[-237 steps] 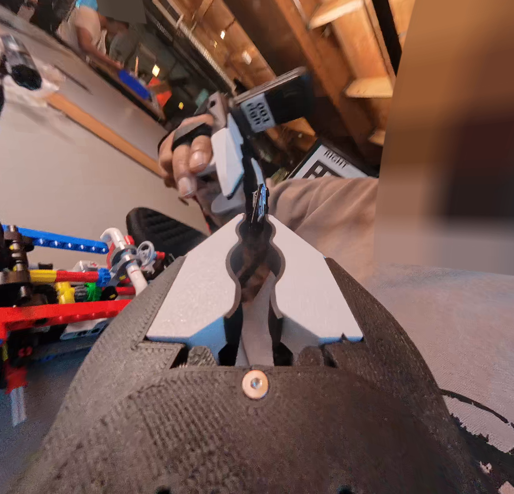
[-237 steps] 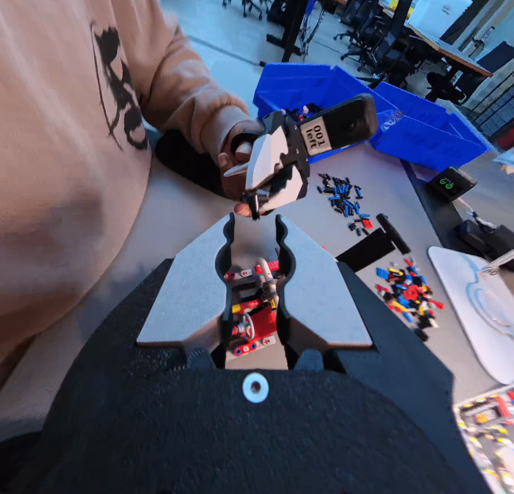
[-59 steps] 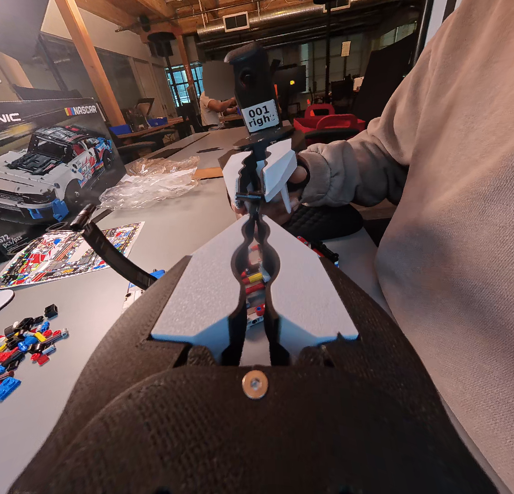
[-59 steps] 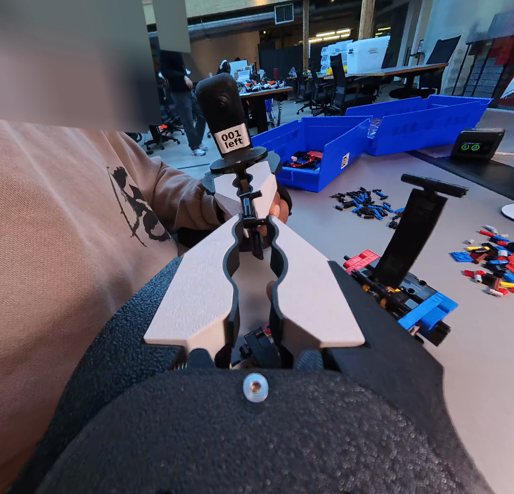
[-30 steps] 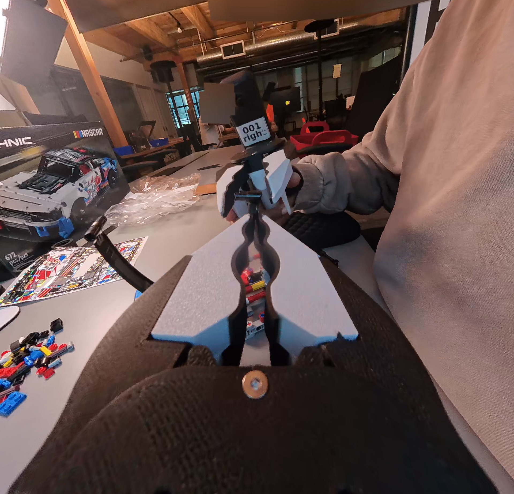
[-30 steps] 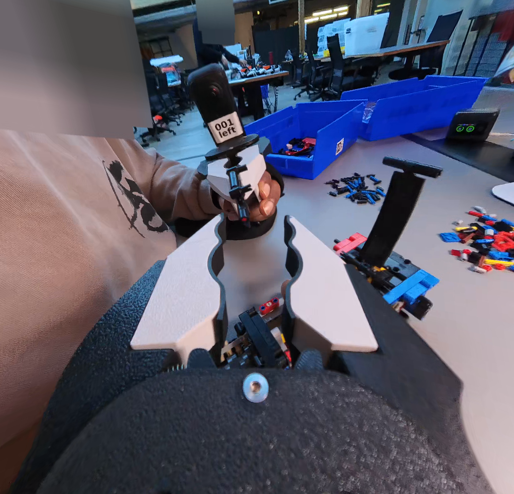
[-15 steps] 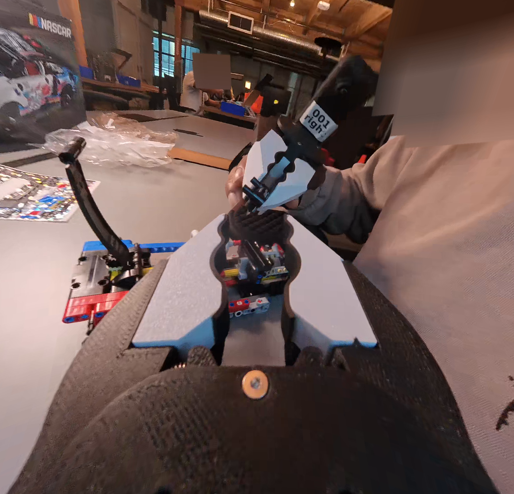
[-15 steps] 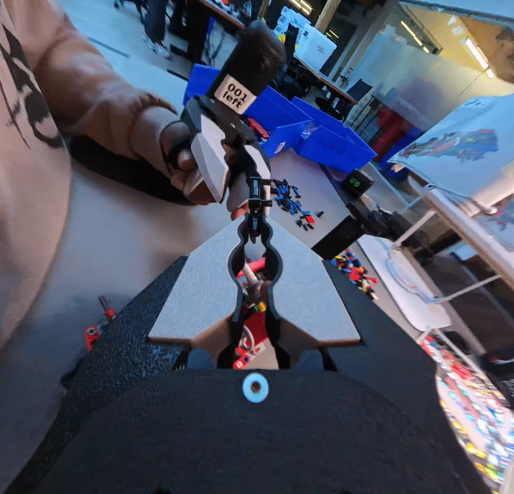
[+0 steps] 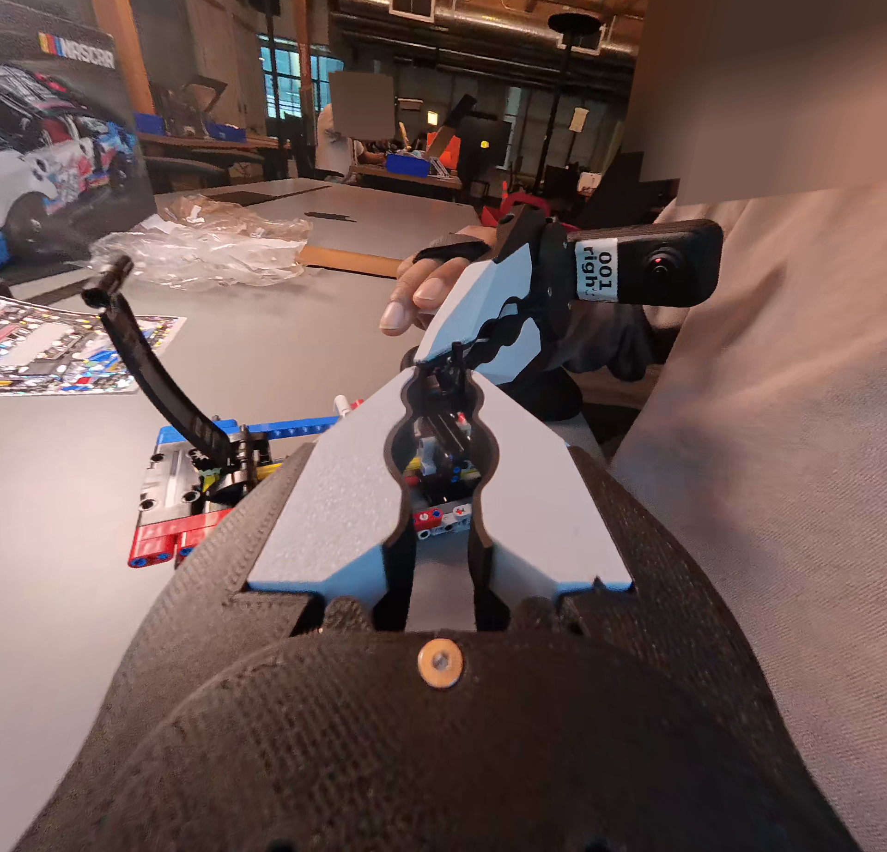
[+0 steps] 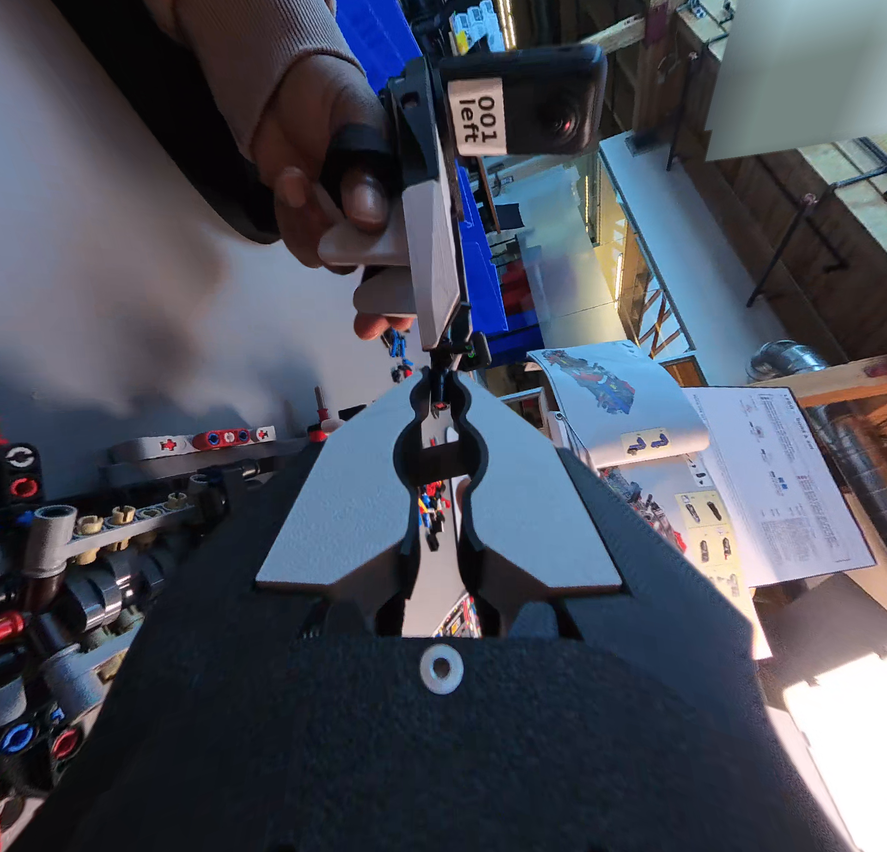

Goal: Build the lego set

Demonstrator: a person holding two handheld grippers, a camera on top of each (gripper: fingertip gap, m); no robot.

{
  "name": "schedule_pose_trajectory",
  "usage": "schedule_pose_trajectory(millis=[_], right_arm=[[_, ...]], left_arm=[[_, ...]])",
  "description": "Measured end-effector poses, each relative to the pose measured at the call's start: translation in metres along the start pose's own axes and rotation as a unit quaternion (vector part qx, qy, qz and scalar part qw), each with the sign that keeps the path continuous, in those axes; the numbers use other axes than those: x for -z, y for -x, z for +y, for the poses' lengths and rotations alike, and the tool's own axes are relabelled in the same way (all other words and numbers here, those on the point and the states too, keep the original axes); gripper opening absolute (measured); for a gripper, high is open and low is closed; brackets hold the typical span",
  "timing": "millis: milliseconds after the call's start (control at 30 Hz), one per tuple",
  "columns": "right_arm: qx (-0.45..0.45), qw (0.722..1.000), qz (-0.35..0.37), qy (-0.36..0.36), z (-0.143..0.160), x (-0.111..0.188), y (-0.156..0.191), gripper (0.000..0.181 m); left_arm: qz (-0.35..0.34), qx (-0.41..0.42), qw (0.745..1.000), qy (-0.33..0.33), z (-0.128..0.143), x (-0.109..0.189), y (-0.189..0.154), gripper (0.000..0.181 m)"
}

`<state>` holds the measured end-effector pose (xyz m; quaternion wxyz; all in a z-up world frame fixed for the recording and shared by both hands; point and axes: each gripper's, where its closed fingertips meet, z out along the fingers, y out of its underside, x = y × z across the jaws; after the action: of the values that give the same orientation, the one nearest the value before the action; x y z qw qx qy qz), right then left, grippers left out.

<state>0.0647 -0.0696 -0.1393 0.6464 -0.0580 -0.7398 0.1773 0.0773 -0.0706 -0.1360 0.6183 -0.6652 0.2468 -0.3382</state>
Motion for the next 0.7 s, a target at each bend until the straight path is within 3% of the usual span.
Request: schedule_pose_trajectory(millis=[133, 267, 367, 433, 533, 600, 700], right_arm=[[-0.025, 1.000, 0.007, -0.010, -0.003, 0.000, -0.003, 0.006], [-0.046, 0.999, 0.004, -0.010, -0.002, 0.001, -0.004, 0.015], [-0.160, 0.986, -0.034, -0.024, -0.001, 0.002, -0.001, 0.028], [-0.282, 0.955, -0.081, -0.049, -0.006, 0.003, 0.001, 0.033], [-0.483, 0.852, -0.182, -0.089, -0.014, 0.008, 0.002, 0.048], [-0.555, 0.796, -0.206, -0.126, -0.022, 0.011, -0.008, 0.035], [-0.572, 0.775, -0.231, -0.139, -0.028, 0.012, -0.007, 0.023]], left_arm=[[-0.019, -0.079, 0.997, 0.002, -0.003, 0.001, -0.002, 0.014], [-0.020, -0.087, 0.996, -0.006, -0.005, 0.003, -0.002, 0.014], [-0.023, -0.112, 0.993, -0.006, -0.006, 0.005, -0.003, 0.014], [-0.021, -0.136, 0.990, -0.012, -0.008, 0.004, -0.007, 0.014], [-0.023, -0.189, 0.982, -0.010, -0.008, 0.003, -0.014, 0.014], [-0.025, -0.223, 0.974, -0.008, -0.008, 0.002, -0.018, 0.014], [-0.027, -0.258, 0.966, -0.006, -0.008, 0.002, -0.022, 0.014]])
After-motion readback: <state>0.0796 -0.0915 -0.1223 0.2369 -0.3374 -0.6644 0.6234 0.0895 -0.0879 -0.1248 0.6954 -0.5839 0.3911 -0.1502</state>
